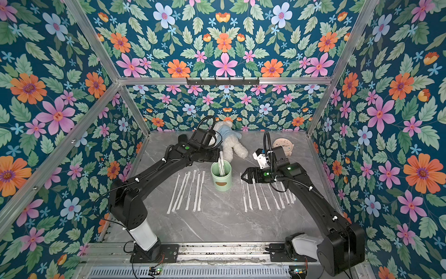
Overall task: Take the straws out of the storage container
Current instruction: Pick up the straw from the container.
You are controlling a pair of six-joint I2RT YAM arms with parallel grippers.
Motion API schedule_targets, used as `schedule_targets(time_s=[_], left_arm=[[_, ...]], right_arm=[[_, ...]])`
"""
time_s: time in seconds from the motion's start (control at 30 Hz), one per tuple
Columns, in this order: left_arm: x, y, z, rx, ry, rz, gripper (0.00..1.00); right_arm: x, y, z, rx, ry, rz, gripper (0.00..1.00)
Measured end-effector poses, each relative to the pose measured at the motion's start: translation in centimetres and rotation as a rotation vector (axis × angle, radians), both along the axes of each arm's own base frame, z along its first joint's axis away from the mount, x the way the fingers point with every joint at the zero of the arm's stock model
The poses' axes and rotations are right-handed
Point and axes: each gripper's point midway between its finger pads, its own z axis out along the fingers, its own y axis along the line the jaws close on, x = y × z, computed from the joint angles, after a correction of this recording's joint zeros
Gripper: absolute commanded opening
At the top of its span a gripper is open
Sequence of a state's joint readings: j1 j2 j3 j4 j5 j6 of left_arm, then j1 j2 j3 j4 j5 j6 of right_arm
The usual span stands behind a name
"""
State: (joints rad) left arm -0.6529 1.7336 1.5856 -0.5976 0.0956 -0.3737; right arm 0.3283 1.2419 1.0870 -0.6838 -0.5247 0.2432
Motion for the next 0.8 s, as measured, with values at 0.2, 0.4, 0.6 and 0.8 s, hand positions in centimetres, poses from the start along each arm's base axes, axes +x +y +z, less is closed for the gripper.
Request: schedule_targets(time_s=[0.2,0.4,0.6,0.8], left_arm=[[-0.2,0.5,1.0,0.02,-0.013,0.005,0.07],[-0.2,0.9,2.3,0.025,-0.03,0.009,0.07],[0.1,1.3,6.1,0.019,-0.097,0.019,0.07],[0.5,2.5,11.3,0.024,-0.2,0.05,0.07]], right_arm=[[0.1,0.1,0.1,0.007,-0.003,0.003,0.99],[0.2,0.3,0.1,0.017,0.002,0.001,0.99],[0.4,0.4,-0.1,0.016,0.008,0.003,0.99],[0.5,0.5,0.1,0.019,0.001,0.006,0.99]])
